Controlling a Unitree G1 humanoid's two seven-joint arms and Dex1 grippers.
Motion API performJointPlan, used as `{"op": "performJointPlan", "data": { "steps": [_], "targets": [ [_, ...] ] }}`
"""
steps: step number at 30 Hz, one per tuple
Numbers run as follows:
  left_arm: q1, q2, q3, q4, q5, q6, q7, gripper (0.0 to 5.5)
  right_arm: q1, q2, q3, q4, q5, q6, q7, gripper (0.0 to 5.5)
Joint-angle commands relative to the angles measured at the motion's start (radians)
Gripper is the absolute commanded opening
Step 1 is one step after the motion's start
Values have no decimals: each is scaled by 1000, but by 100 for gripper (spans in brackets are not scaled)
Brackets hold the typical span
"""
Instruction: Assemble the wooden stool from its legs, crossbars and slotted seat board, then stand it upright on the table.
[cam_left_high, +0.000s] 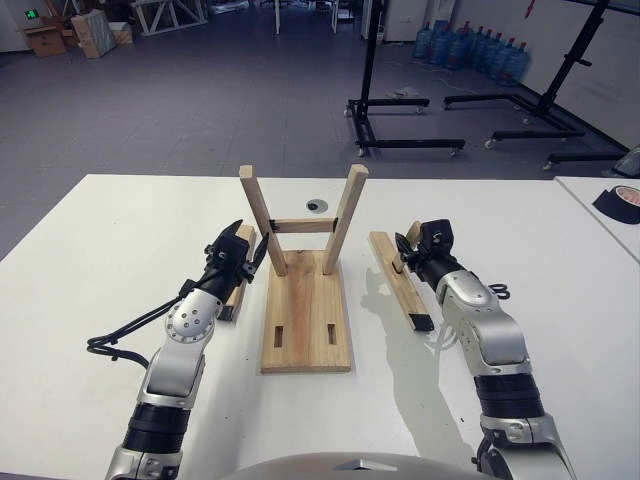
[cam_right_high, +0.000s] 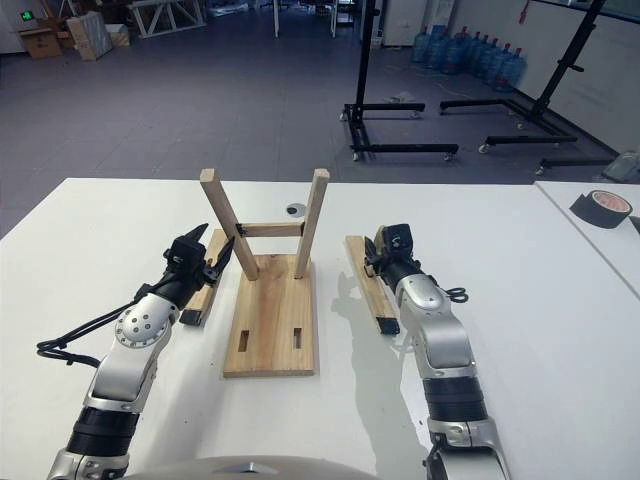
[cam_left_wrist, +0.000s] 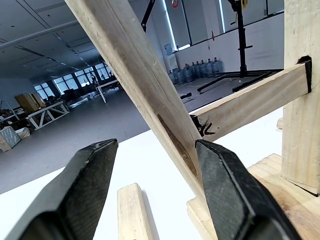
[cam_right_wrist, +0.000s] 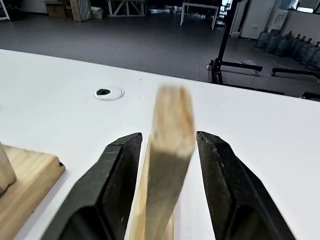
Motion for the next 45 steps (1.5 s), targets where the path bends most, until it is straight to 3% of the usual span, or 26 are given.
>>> {"op": "performJointPlan", "data": {
  "steps": [1, 10, 16, 23, 27, 30, 39, 45],
  "targets": [
    [-8, 8, -9, 7, 15, -6, -2, 282, -63, -21, -31, -22, -9, -20, 3, 200],
    [-7, 2, -15, 13, 22, -18, 0, 282, -309, -24, -146, -56, 120, 98, 9, 200],
    [-3, -6, -25, 14, 24, -27, 5, 282, -430, -60, -114, -23, 97, 103, 27, 200],
    [21, -7, -31, -1, 27, -21, 14, 282, -399, -17, -36, -9, 48, 71, 15, 200],
    [15, -6, -48, 5, 29, -19, 6, 282, -261, 43, 50, 330, -41, -27, 2, 200],
    [10, 2, -45, 8, 25, -18, 0, 282, -267, 97, -9, 418, 0, -30, -23, 200],
    [18, -7, -52, 8, 28, -20, 12, 282, -356, 99, -94, 269, 69, -10, -21, 200],
    [36, 4, -29, -10, 21, -18, 11, 282, -348, -82, -264, -39, 201, 151, 57, 200]
  ]
}}
